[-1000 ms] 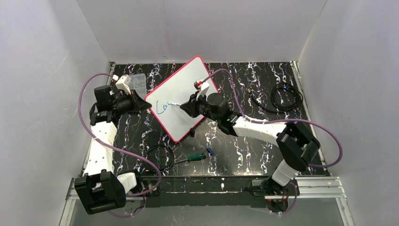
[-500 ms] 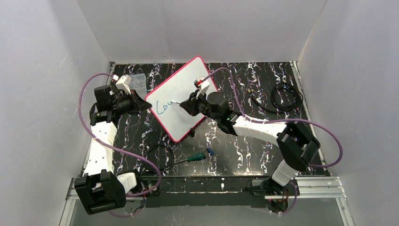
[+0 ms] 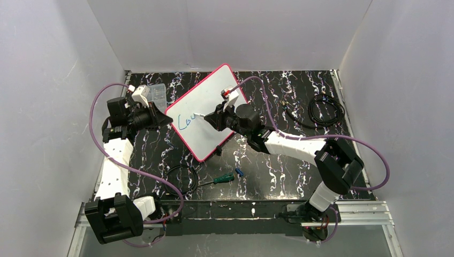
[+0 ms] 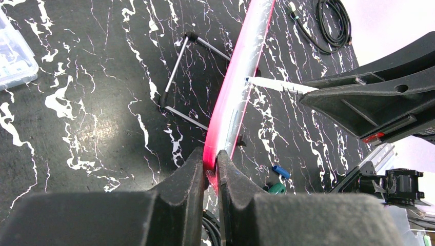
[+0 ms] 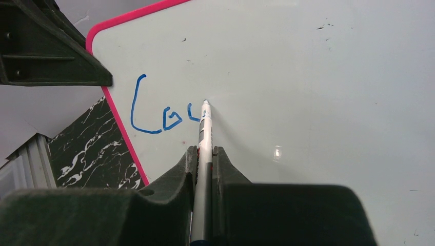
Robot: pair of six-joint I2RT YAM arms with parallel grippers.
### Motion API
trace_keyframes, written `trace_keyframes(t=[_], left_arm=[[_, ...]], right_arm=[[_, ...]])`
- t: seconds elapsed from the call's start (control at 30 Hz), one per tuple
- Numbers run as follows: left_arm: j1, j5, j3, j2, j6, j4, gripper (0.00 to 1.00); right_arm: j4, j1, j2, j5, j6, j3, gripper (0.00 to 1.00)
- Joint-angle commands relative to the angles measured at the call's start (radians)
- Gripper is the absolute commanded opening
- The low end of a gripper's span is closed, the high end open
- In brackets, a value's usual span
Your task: Write a sentence on the whiteboard
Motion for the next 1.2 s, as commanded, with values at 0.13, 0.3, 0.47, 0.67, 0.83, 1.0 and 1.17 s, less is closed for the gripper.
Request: trace_keyframes(t=[0.13, 0.3, 0.47, 0.67, 0.83, 1.0, 1.17], left_arm=[[-0.001, -0.021, -0.003, -0.021, 0.044, -0.020, 0.00], [-0.001, -0.021, -0.002, -0.021, 0.043, -0.020, 0.00], [-0.001, -0.022, -0.002, -0.021, 0.043, -0.020, 0.00], [-0.001, -0.021, -0.003, -0.018, 0.043, -0.020, 0.00], [-0.002, -0.023, -0.002, -0.019, 0.043, -0.020, 0.00], [0.000, -0.022, -0.002, -0.019, 0.043, -0.020, 0.00], [-0.001, -0.022, -0.002, -0.020, 0.043, -0.020, 0.00]], right_arm=[[0.059, -0.004, 0.004, 0.016, -0.010, 0.019, 0.01], [0.048, -0.004, -0.005, 0.012, -0.009, -0.011, 0.01], [0.041, -0.004, -0.006, 0.002, -0.002, -0.037, 0.01], [0.033, -0.004, -0.011, 0.006, -0.001, -0.054, 0.01], [0.031, -0.004, -0.031, 0.037, -0.006, -0.071, 0.01], [0.032, -0.004, -0.051, 0.059, -0.014, -0.064, 0.01], [0.045, -0.004, -0.083, 0.056, -0.021, -0.052, 0.01]])
